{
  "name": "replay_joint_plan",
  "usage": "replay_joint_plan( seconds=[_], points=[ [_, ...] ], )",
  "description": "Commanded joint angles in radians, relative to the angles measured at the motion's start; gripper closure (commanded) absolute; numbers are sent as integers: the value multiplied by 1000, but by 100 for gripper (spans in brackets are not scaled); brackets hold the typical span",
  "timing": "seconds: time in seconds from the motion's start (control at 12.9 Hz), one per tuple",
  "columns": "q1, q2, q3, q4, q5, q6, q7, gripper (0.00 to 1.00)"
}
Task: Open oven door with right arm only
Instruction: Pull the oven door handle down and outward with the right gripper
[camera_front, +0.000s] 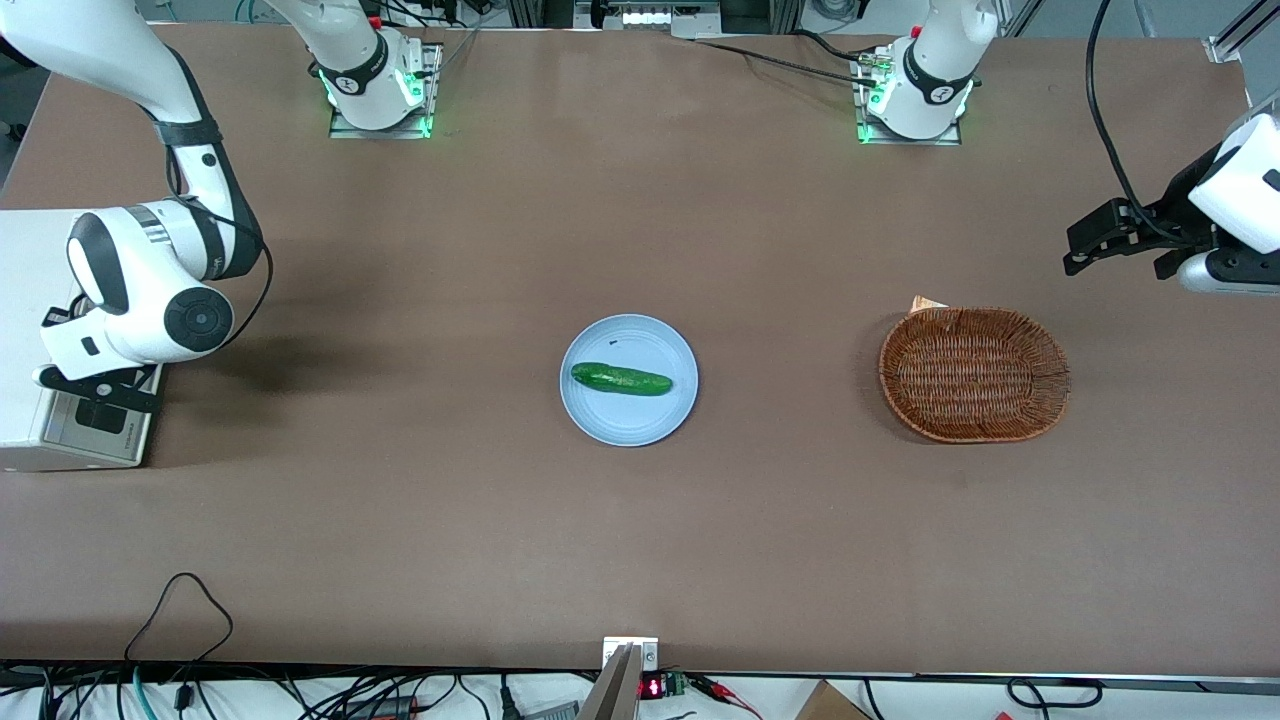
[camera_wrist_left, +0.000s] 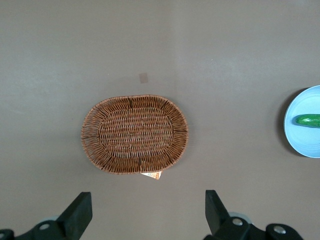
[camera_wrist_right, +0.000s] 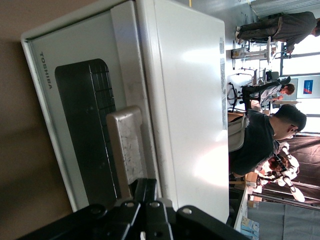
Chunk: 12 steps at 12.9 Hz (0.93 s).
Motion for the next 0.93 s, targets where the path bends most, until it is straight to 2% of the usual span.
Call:
replay_joint_plan(
  seconds=[0.0,0.62,0.85],
  points=[
    [-12,-8,8,-18,-26,12,21,99],
    [2,29,22,-27,-12,20,6,99],
    [2,37,57,-23,31,20,5,99]
  ],
)
